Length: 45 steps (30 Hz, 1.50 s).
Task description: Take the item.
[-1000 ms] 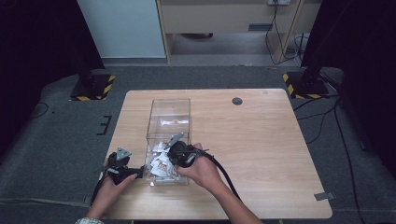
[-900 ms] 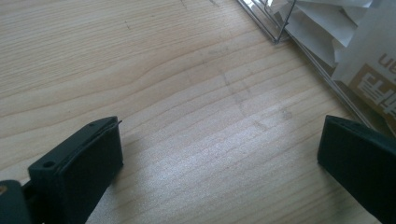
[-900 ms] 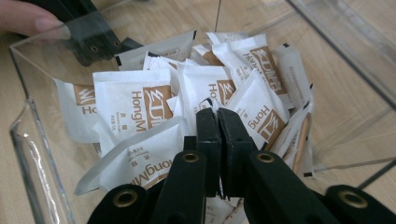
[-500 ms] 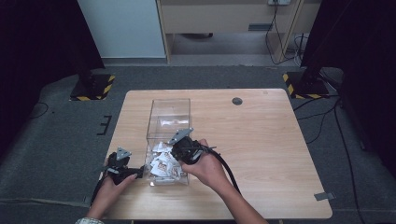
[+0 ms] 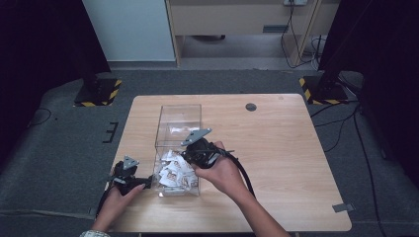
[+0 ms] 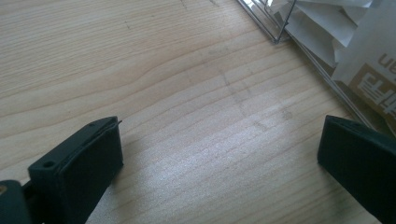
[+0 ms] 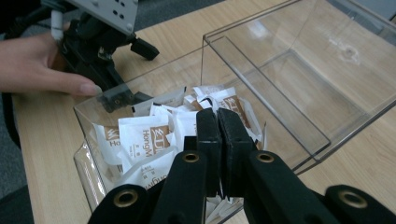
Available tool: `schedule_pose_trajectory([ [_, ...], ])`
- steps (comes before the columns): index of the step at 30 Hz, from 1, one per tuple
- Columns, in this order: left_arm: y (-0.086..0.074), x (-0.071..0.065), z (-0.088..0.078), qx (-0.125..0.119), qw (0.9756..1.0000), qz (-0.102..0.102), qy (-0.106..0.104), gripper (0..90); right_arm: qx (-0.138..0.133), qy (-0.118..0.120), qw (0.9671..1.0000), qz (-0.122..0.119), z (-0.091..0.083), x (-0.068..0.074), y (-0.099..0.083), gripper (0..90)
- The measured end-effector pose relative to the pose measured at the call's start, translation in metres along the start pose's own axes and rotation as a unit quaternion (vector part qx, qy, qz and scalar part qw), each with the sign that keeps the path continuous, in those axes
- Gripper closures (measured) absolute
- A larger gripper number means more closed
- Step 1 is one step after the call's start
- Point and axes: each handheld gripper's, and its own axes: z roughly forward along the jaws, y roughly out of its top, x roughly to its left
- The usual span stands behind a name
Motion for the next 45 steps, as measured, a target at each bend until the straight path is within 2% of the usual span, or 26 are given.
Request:
schedule_pose_trajectory([
  [14,0.000,0.000,-0.001,0.002,1.0000,0.000,0.003,0.0,-0.014,-0.008,0.9999,-0.004,-0.014,-0.005,0.009,88.2],
  [25,0.000,0.000,-0.001,0.003,1.0000,0.000,0.003,0.0,-0.021,-0.013,0.9997,-0.002,-0.020,-0.008,0.009,88.2],
  [36,0.000,-0.001,-0.001,0.002,1.0000,-0.001,0.001,0.0,-0.029,-0.022,0.9993,0.003,-0.032,-0.017,0.005,88.2],
  [42,0.000,-0.001,0.000,0.000,0.9999,-0.006,-0.010,0.0,-0.031,-0.028,0.9991,0.007,-0.039,-0.024,0.001,88.2],
  [43,-0.001,-0.005,0.000,0.002,0.9992,-0.023,-0.031,0.0,-0.033,-0.031,0.9989,0.010,-0.041,-0.026,0.000,88.2],
  [45,-0.001,-0.004,0.000,0.001,0.9994,-0.020,-0.027,0.0,-0.034,-0.030,0.9989,0.010,-0.042,-0.027,-0.001,88.2],
])
